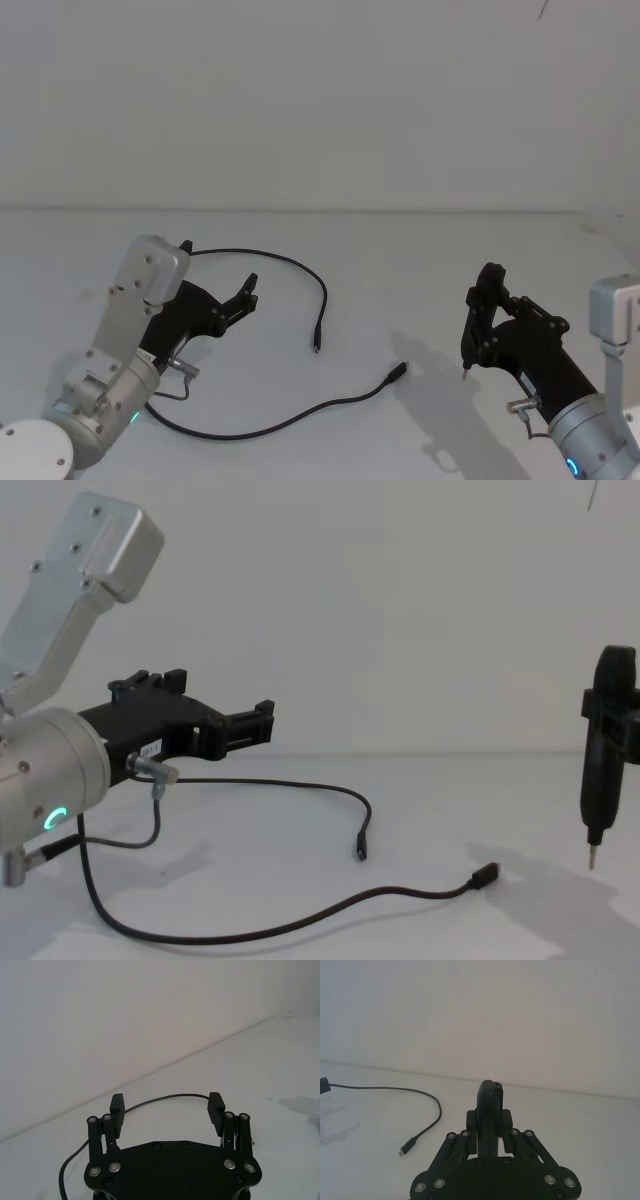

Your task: Pick up the data cable with the one hand.

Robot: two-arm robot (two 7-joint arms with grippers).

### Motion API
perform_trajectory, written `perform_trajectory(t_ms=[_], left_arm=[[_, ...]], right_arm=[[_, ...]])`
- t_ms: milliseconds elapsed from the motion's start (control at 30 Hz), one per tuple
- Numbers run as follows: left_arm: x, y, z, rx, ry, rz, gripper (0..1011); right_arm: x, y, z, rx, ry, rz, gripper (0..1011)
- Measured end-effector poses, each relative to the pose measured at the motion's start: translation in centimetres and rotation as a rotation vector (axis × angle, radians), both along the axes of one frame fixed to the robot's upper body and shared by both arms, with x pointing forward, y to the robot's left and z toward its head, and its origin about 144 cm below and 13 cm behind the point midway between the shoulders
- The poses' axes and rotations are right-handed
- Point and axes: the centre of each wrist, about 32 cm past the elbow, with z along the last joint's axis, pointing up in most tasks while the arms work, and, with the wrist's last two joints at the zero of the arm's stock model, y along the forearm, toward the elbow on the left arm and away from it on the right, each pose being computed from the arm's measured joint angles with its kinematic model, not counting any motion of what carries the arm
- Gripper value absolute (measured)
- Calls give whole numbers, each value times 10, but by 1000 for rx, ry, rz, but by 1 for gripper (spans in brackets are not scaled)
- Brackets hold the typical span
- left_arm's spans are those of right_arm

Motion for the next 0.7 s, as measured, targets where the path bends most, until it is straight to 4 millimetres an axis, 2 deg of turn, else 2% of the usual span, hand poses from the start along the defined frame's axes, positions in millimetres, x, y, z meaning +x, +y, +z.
perform_trajectory(t_ms=[700], left_arm=[[0, 0, 0, 0, 0, 0, 1001]], right_arm=[[0, 0, 0, 0, 0, 0, 279]])
